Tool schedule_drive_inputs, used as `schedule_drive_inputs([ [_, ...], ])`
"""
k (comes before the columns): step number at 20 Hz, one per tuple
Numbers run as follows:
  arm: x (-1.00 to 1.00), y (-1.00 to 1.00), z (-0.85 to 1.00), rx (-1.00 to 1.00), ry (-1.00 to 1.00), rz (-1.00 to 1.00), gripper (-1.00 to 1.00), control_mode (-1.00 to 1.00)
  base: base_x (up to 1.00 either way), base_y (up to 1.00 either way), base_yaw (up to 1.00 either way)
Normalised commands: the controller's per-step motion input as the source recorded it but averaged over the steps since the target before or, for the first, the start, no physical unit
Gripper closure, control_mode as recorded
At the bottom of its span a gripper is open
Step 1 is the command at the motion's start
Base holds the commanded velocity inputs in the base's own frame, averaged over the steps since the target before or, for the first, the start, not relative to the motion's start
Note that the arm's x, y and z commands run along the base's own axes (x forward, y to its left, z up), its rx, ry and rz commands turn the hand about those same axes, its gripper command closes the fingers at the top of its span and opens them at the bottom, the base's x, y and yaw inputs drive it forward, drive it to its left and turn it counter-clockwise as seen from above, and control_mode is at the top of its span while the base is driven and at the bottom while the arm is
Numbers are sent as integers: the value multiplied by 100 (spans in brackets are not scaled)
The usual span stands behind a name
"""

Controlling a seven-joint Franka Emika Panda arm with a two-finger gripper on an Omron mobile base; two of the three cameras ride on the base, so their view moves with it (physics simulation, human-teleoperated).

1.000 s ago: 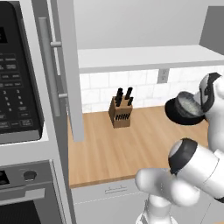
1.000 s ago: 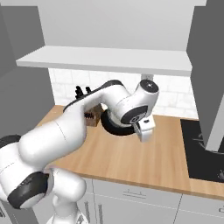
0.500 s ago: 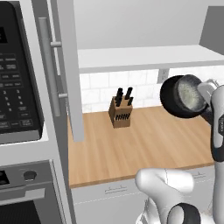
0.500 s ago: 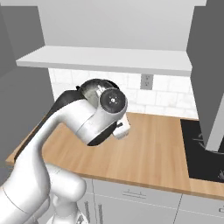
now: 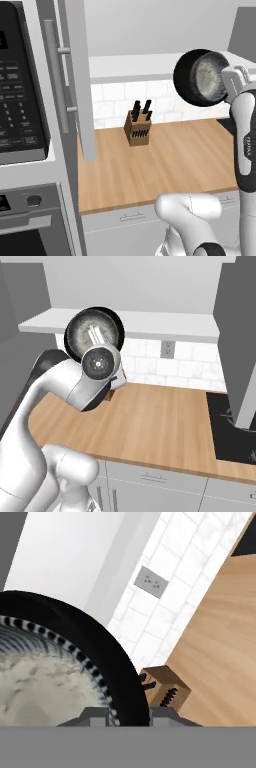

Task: Pick up the bowls on the counter and stack them on top of one another in the open cabinet. Place the smaller bowl on top of the larger bowl.

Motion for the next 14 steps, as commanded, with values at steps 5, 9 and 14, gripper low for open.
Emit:
schedule_drive_inputs([
  [5,100,3,62,5,13,-9,100,-100,0,0,0],
  [9,100,0,21,0,31,-10,100,-100,0,0,0],
  [14,100,0,1,0,31,-11,100,-100,0,0,0],
])
